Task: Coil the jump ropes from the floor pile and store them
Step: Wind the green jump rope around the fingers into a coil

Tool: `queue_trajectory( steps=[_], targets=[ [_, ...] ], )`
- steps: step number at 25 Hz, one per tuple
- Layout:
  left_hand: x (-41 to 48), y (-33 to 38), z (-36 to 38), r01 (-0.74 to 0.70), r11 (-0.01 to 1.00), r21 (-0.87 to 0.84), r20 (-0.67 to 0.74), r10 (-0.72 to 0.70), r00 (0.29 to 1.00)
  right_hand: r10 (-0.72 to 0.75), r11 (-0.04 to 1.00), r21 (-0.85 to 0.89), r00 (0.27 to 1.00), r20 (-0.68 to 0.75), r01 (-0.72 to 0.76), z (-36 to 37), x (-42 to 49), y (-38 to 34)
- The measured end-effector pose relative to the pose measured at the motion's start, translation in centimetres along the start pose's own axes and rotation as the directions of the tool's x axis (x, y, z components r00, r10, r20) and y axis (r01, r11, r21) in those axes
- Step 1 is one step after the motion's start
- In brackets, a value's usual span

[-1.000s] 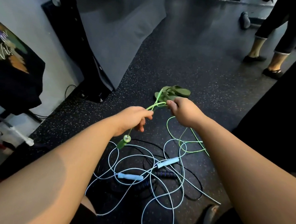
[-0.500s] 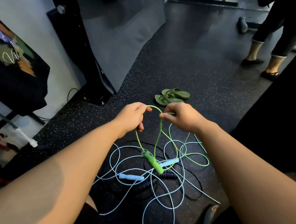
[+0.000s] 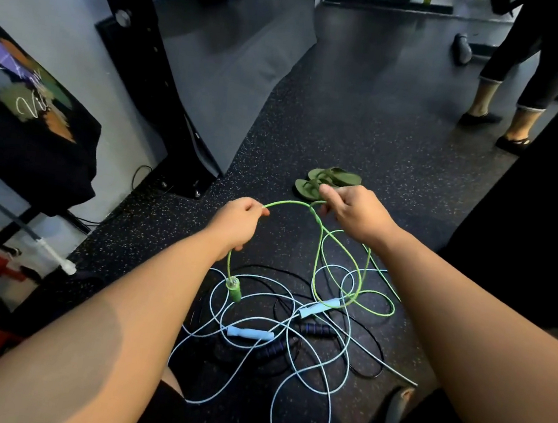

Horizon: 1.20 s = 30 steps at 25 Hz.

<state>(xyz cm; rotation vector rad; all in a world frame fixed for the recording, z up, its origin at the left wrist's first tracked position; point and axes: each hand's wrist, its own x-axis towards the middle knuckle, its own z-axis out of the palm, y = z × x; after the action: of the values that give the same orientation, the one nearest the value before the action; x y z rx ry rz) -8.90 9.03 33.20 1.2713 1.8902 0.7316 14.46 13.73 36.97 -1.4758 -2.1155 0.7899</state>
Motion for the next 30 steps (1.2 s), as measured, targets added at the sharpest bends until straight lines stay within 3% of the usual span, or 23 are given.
queue_trajectory(
  steps=[3,9,12,16,20,22,24,26,28,30],
  targets=[
    [-0.4,0.5,0.0,-0.067,0.998,0.022,-0.008,0.067,0.998,-0.012,1.0,-0.012,0.999,0.05,0.013,0.5,0.0,0.6],
    [-0.3,0.9,0.4,0.045,0.98,-0.192,0.034,-0.04,0.999,0.064,0.997,0.044,0.992,0.112,-0.069,0.9,0.7,1.5],
    [-0.9,1.5,0.8,0.111,0.958,-0.264,0.153,-0.072,0.986,0.092,0.982,0.153,0.986,0.142,-0.114,1.3,0.8,2.0],
    [-2.1,1.8,1.3,0.152,0.966,-0.207,0.403,-0.058,0.913,0.053,0.973,0.21,0.98,0.191,-0.093,2.3,1.0,1.5],
    [-2.2,2.3,1.8,0.123,0.925,-0.359,0.377,0.023,0.926,-0.016,0.969,0.243,0.967,0.255,-0.048,2.9,0.4,0.7],
    [-2.1,2.1,1.8,0.071,0.946,-0.318,0.315,0.035,0.948,-0.021,0.989,0.149,0.963,0.27,-0.02,2.8,0.3,0.8],
    [-1.9,1.8,1.8,0.051,0.967,-0.249,0.253,0.014,0.967,0.011,0.996,-0.093,0.967,0.255,0.013,2.5,0.5,1.4],
    [-1.7,1.7,1.5,0.083,0.962,-0.261,0.176,-0.037,0.984,0.121,0.952,-0.3,0.971,0.208,-0.055,2.2,0.5,2.3],
    [-1.2,1.6,1.1,0.106,0.946,-0.308,0.124,-0.07,0.99,0.264,0.901,-0.397,0.947,0.185,-0.174,2.2,0.2,2.9],
    [-1.1,1.6,0.8,0.112,0.947,-0.301,0.158,-0.066,0.985,0.309,0.891,-0.407,0.927,0.214,-0.203,2.5,0.1,3.1]
  ],
)
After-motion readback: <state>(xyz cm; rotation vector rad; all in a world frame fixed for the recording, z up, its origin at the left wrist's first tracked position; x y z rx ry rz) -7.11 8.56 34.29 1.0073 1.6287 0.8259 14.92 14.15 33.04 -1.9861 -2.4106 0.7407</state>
